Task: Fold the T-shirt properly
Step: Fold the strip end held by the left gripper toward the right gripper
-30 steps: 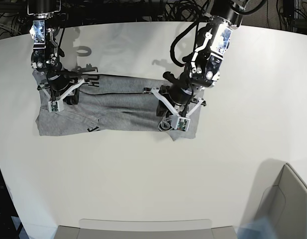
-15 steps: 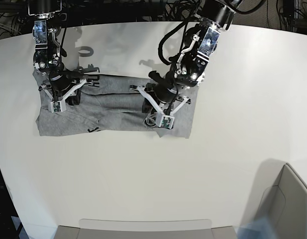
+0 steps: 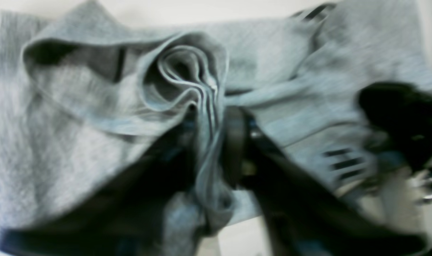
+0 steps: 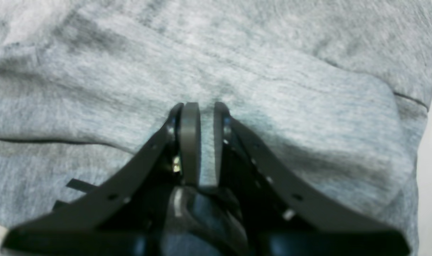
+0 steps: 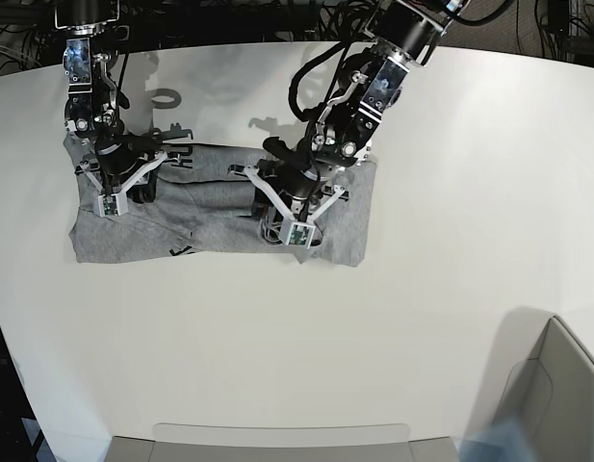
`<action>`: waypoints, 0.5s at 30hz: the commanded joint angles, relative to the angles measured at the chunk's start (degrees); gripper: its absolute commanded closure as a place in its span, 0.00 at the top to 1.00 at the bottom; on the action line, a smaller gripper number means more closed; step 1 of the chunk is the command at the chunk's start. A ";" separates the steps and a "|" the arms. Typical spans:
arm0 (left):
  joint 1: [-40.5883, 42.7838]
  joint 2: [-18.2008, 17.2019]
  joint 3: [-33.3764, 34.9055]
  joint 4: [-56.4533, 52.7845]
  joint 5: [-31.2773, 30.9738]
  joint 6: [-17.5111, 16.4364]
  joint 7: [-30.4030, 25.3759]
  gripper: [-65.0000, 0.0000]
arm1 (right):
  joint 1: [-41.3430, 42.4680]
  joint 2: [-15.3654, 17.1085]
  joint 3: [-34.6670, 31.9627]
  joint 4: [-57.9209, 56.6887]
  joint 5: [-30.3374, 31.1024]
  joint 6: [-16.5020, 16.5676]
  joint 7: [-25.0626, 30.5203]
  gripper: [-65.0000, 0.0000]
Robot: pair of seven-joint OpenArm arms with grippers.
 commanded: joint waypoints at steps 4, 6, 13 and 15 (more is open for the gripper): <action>-1.05 0.64 3.45 5.99 -0.36 -0.35 -1.03 0.31 | -0.16 0.31 -0.23 0.12 0.30 0.65 -2.77 0.14; -1.05 0.73 3.63 7.22 -0.36 -0.35 -1.21 0.28 | -0.07 0.31 -0.23 0.12 0.30 0.65 -2.77 0.14; 1.67 0.46 -7.10 7.22 -0.09 -0.35 -1.47 0.08 | -0.25 0.40 0.21 0.12 0.30 0.65 -2.77 0.14; 1.41 0.46 -9.47 4.49 -0.09 -0.35 -1.47 0.02 | -0.33 0.40 0.21 0.21 0.30 0.65 -2.68 0.14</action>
